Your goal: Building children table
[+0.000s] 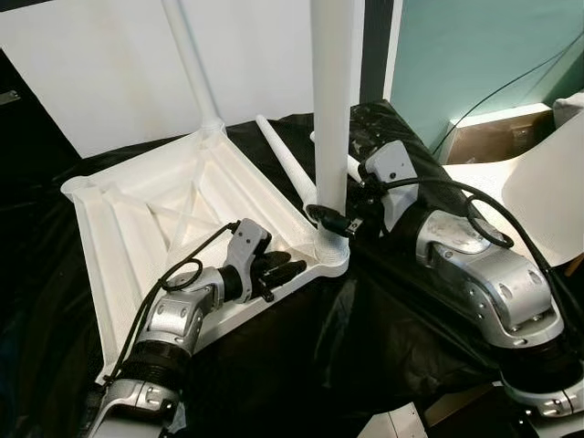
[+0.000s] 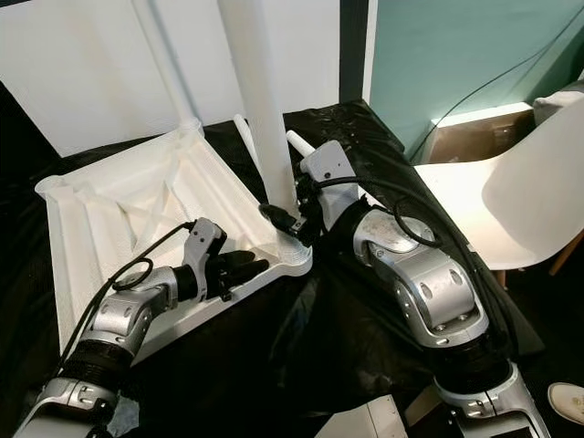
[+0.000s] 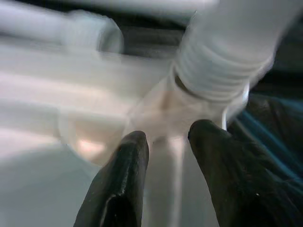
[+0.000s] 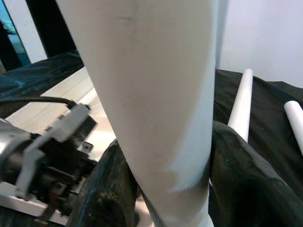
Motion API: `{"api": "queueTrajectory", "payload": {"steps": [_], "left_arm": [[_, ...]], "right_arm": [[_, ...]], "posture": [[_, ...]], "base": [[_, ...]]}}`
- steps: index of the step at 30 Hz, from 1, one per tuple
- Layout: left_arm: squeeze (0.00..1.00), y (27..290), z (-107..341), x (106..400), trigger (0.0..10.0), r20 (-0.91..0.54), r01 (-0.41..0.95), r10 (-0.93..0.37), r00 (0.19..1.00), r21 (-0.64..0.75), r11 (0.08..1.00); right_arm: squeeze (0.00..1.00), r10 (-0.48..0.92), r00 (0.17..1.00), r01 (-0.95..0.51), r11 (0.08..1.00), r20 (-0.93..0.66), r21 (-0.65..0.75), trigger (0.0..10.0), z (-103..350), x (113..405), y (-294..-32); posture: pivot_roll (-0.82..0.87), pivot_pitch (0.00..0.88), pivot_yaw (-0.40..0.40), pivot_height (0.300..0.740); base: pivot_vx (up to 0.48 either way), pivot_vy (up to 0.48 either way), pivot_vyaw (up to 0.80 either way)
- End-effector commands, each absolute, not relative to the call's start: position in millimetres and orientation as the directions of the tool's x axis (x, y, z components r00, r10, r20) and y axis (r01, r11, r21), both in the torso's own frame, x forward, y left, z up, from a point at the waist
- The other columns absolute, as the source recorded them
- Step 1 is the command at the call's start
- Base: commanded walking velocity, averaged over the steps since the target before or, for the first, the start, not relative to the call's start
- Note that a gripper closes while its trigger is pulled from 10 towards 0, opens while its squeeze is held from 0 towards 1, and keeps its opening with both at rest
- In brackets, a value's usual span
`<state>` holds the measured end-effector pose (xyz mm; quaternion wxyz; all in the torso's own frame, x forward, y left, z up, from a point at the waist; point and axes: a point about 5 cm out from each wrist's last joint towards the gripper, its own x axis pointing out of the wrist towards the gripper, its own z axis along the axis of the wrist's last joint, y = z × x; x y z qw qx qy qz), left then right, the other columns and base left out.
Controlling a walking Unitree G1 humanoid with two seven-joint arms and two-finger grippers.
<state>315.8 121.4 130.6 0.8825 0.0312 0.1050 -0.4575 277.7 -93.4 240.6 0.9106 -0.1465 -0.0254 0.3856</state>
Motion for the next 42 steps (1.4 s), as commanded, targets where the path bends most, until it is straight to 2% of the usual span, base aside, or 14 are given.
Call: {"api": "queueTrajectory", "payload": {"steps": [1,8,13,18,31,32,33,34,38,39,40,42], "left_arm": [[0.00,130.2,142.5,320.4,10.0,-0.179,0.777,-0.765,0.619,0.000,0.629],[0.00,129.6,162.3,321.1,10.0,-0.068,0.800,-0.801,0.595,-0.039,0.598],[0.00,132.7,152.2,322.0,10.0,-0.167,0.788,-0.776,0.608,0.008,0.615],[0.00,133.1,121.9,318.0,10.0,-0.351,0.790,-0.728,0.590,0.063,0.610],[0.00,125.9,113.2,335.6,10.0,-0.349,0.676,-0.619,0.704,0.063,0.734],[0.45,123.1,119.1,335.6,10.0,-0.301,0.689,-0.653,0.695,0.016,0.725],[0.45,123.1,119.1,335.6,10.0,-0.301,0.689,-0.653,0.695,0.016,0.725],[1.00,122.4,121.0,334.3,10.0,-0.289,0.699,-0.669,0.685,0.004,0.715],[1.00,121.9,122.7,330.9,10.0,-0.284,0.725,-0.693,0.663,0.013,0.688],[0.85,122.0,123.0,329.3,10.0,-0.285,0.740,-0.705,0.650,0.023,0.673],[0.00,122.1,124.5,326.9,10.0,-0.279,0.761,-0.724,0.631,0.037,0.648],[0.00,122.4,125.3,325.5,10.0,-0.275,0.774,-0.737,0.618,0.047,0.632]], "right_arm": [[0.00,0.712,0.700,-0.692,0.659,-0.052,-0.295,10.0,244.8,277.9,-92.1],[0.00,0.690,0.723,-0.664,0.681,-0.034,-0.308,10.0,248.0,283.9,-94.5],[0.00,0.688,0.725,-0.663,0.683,-0.036,-0.307,10.0,247.1,283.9,-94.8],[0.00,0.682,0.730,-0.658,0.685,-0.042,-0.313,10.0,247.2,284.1,-98.1],[0.00,0.684,0.728,-0.662,0.680,-0.052,-0.316,10.0,246.2,282.0,-98.2],[0.00,0.687,0.725,-0.666,0.678,-0.056,-0.311,10.0,244.4,280.3,-96.8],[0.00,0.687,0.725,-0.666,0.678,-0.056,-0.311,10.0,244.4,280.3,-96.8],[0.00,0.686,0.725,-0.667,0.679,-0.058,-0.308,10.0,243.3,279.4,-96.8],[0.00,0.678,0.733,-0.661,0.687,-0.063,-0.302,10.0,241.4,278.6,-98.3],[0.00,0.676,0.735,-0.660,0.689,-0.063,-0.301,10.0,240.9,278.1,-98.6],[0.00,0.676,0.735,-0.660,0.690,-0.063,-0.298,10.0,240.6,277.9,-98.6],[0.00,0.676,0.734,-0.661,0.689,-0.062,-0.297,10.0,240.5,277.6,-98.3]], "posture": [[-0.18,0.000,0.111,0.740],[-0.18,0.000,0.120,0.740],[-0.18,0.000,0.121,0.740],[-0.18,0.000,0.122,0.740],[-0.19,0.000,0.124,0.740],[-0.19,0.000,0.129,0.740],[-0.19,0.000,0.129,0.740],[-0.20,0.000,0.132,0.740],[-0.20,0.000,0.134,0.740],[-0.20,0.000,0.138,0.740],[-0.20,0.000,0.138,0.740],[-0.20,0.000,0.138,0.740]], "base": [[0.000,0.000,0.00],[0.000,0.000,0.00],[0.000,0.000,0.00],[0.000,0.000,0.00],[0.000,0.000,0.00],[0.000,0.000,0.00],[0.000,0.000,0.00],[0.000,0.000,0.00],[0.000,0.000,0.00],[0.000,0.000,0.00],[0.000,0.000,0.00],[0.000,0.000,0.00]]}}
